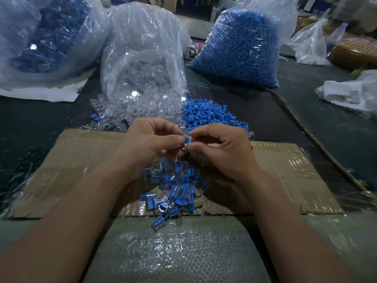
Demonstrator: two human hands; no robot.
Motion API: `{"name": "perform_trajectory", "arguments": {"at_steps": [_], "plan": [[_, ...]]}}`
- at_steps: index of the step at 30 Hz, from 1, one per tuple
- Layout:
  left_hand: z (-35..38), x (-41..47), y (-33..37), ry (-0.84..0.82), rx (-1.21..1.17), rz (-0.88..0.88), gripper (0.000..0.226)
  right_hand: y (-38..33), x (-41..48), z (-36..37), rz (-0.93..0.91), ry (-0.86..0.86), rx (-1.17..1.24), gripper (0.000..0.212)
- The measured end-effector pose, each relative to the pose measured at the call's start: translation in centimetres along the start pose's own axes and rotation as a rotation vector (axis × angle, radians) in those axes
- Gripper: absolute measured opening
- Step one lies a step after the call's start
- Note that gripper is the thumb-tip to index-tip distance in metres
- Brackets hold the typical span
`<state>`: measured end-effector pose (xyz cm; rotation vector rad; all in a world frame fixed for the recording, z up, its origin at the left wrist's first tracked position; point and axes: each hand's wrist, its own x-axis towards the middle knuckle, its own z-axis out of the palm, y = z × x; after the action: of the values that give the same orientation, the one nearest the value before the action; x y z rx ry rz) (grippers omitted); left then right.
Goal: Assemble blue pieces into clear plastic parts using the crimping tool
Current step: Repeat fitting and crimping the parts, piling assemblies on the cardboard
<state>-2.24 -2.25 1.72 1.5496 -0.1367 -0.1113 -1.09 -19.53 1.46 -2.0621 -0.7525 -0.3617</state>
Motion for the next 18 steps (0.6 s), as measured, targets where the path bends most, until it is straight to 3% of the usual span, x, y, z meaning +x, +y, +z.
{"name": "perform_trajectory", "arguments": {"at_steps": [2,7,10,13,15,18], "plan": [[-0.2,0.1,0.0,0.021,-0.018,0.016,0.006,0.4,0.1,-0.9,0.116,0.017,-0.029,0.021],[-0.5,0.3,-0.1,0.086,-0.011,0.046,0.015,1.9,0.1,-3.5,0.391,-0.029,-0.222,0.014],[-0.4,0.3,-0.1,0.105,-0.016,0.058,0.016,2.1,-0.1,-4.3,0.561,-0.267,-0.277,0.032],[-0.4,0.4,-0.1,0.107,-0.024,0.069,0.015,2.1,-0.2,-4.2,0.614,-0.501,-0.376,0.071],[-0.4,0.4,-0.2,0.106,-0.022,0.072,0.014,2.1,-0.2,-3.9,0.575,-0.543,-0.475,0.086],[-0.5,0.4,-0.3,0.100,-0.019,0.067,0.013,1.8,-0.1,-3.7,0.534,-0.522,-0.526,0.082]]}}
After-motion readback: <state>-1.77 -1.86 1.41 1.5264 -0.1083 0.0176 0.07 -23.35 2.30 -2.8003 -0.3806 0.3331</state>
